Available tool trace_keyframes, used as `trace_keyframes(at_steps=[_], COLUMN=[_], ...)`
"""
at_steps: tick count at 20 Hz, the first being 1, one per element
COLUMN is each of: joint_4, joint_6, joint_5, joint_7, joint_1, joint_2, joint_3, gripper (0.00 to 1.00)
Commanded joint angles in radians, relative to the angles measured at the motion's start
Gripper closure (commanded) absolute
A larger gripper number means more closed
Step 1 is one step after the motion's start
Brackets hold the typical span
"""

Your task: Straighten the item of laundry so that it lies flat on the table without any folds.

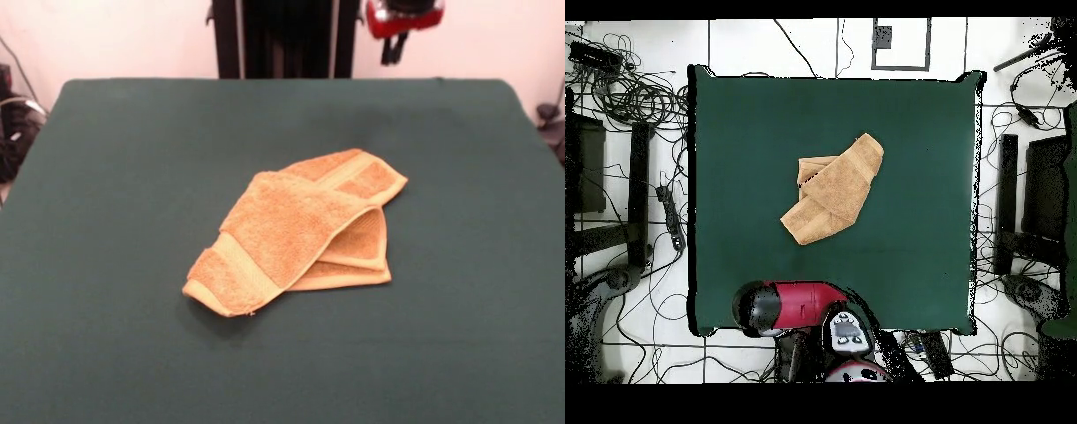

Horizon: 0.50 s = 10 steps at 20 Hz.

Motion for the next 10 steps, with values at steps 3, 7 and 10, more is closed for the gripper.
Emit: trace_keyframes(at_steps=[3, 7, 10], joint_4=[-0.120, -0.161, -0.186], joint_6=[-0.233, -0.258, -0.149], joint_5=[0.017, 0.041, 0.073], joint_7=[0.271, 0.227, 0.199], joint_1=[0.109, 0.106, 0.100], joint_2=[0.315, 0.349, 0.302], joint_3=[-0.071, -0.075, -0.074], gripper=[1.00, 1.00, 1.00])
